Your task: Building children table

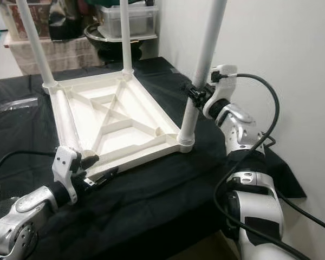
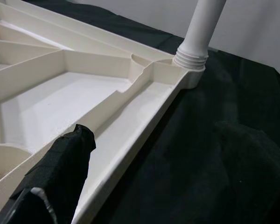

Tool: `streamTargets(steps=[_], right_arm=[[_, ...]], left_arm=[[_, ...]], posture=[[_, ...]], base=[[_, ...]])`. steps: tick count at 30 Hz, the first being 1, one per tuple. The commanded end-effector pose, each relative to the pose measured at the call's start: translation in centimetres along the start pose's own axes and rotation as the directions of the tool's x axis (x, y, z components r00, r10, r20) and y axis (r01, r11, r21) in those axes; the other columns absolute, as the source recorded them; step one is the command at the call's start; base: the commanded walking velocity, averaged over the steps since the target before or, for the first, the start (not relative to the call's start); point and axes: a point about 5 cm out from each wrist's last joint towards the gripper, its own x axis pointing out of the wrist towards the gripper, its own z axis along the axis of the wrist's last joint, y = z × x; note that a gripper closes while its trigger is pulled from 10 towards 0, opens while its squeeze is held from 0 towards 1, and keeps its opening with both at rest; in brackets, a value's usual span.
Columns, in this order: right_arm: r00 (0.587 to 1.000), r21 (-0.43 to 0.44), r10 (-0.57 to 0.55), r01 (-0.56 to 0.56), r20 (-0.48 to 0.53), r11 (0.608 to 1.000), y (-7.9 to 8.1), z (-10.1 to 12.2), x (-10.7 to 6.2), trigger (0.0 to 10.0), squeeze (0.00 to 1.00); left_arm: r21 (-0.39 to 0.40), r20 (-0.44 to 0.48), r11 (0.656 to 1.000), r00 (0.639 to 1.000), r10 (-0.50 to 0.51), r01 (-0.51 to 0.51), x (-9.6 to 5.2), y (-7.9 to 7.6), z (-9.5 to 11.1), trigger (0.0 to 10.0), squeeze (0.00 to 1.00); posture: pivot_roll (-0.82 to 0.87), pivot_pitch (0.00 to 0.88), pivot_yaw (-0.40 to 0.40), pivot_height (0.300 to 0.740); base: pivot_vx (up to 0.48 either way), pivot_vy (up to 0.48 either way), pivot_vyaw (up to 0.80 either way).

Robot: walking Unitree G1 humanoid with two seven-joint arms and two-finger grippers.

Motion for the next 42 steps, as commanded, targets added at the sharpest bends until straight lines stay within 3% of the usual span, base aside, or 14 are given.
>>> streamTargets(steps=[1,8,9,11,15,16,19,20,24,25,26,37,38,42], right_arm=[[0.999,0.044,0.018,-0.016,-0.041,0.999,0.7,-1.0,0.5,0.0,0.00],[0.994,0.025,-0.038,0.040,-0.099,0.999,2.8,-2.8,1.1,0.0,0.00],[0.851,-0.030,-0.510,0.511,-0.123,0.859,1.5,-3.8,0.7,0.0,0.00],[0.760,0.002,-0.645,0.647,-0.081,0.762,2.5,-4.0,0.1,0.0,0.00],[0.697,0.130,-0.711,0.717,-0.095,0.685,6.1,-4.5,-0.3,0.0,0.00],[0.720,0.142,-0.685,0.694,-0.114,0.706,6.7,-4.5,0.3,10.0,0.00],[0.759,0.144,-0.640,0.651,-0.118,0.746,6.7,-4.0,0.9,10.0,0.00],[0.783,0.155,-0.615,0.621,-0.092,0.768,6.2,-3.4,1.0,10.0,0.96],[0.788,0.155,-0.613,0.614,-0.062,0.774,4.8,-2.1,0.7,10.0,1.00],[0.777,0.137,-0.626,0.628,-0.066,0.766,4.1,-1.5,0.6,10.0,1.00],[0.763,0.125,-0.644,0.645,-0.055,0.754,3.7,-0.7,0.4,10.0,0.00],[0.906,0.174,-0.419,0.423,-0.063,0.889,2.6,1.7,0.5,10.0,0.00],[0.947,0.167,-0.313,0.322,-0.075,0.932,1.7,1.6,0.4,0.0,0.00],[0.947,0.167,-0.313,0.322,-0.075,0.932,1.7,1.6,0.4,0.0,0.00]], left_arm=[[0.008,-0.014,1.000,1.000,-0.012,0.012,-0.1,-0.2,-0.2,10.0,0.00],[0.012,-0.022,1.000,1.000,-0.019,0.019,-0.5,0.0,-0.1,10.0,0.00],[0.012,-0.025,1.000,0.999,-0.019,0.020,-0.6,0.1,-0.1,10.0,0.00],[0.011,-0.025,1.000,0.999,-0.021,0.021,-0.5,0.0,-0.1,10.0,0.00],[0.008,-0.025,1.000,0.999,-0.029,0.030,-0.2,-0.1,-0.1,10.0,0.00],[0.008,-0.025,0.999,0.999,-0.038,0.038,0.0,-0.3,-0.1,10.0,0.00],[0.010,-0.025,0.999,0.999,-0.047,0.048,0.1,-0.3,0.0,10.0,0.00],[0.012,-0.026,0.999,0.999,-0.046,0.046,0.1,-0.2,0.0,10.0,0.00],[0.017,-0.027,0.999,0.999,-0.033,0.033,-0.1,0.1,-0.1,10.0,0.00],[0.014,-0.027,0.999,0.999,-0.030,0.030,-0.2,0.1,-0.1,10.0,0.00],[0.012,-0.027,0.999,0.999,-0.029,0.030,-0.2,0.0,-0.2,10.0,0.00],[0.001,-0.030,0.999,0.999,-0.038,0.038,-0.2,-0.4,-0.5,10.0,0.00],[0.003,-0.031,0.999,0.999,-0.039,0.039,-0.2,-0.3,-0.4,10.0,0.00],[0.003,-0.031,0.999,0.999,-0.039,0.039,-0.2,-0.3,-0.4,10.0,0.00]], posture=[[0.09,0.000,-0.066,0.740],[0.09,0.000,-0.060,0.740],[0.08,0.000,-0.056,0.740],[0.09,0.000,-0.056,0.740],[0.08,0.000,-0.046,0.740],[0.08,0.000,-0.043,0.740],[0.08,0.000,-0.050,0.740],[0.07,0.000,-0.057,0.740],[0.07,0.000,-0.062,0.740],[0.07,0.000,-0.062,0.740],[0.07,0.000,-0.063,0.740],[0.07,0.000,-0.059,0.740],[0.07,0.000,-0.060,0.740],[0.07,0.000,-0.060,0.740]], base=[[0.000,0.000,0.00],[0.000,0.000,0.00],[0.000,0.000,0.00],[0.000,0.000,0.00],[0.000,0.000,0.00],[0.000,0.000,0.00],[0.000,0.000,0.00],[0.000,0.000,0.00],[0.000,0.000,0.00],[0.000,0.000,0.00],[0.000,0.000,0.00],[0.000,0.000,0.00],[0.000,0.000,0.00],[0.000,0.000,0.00]])
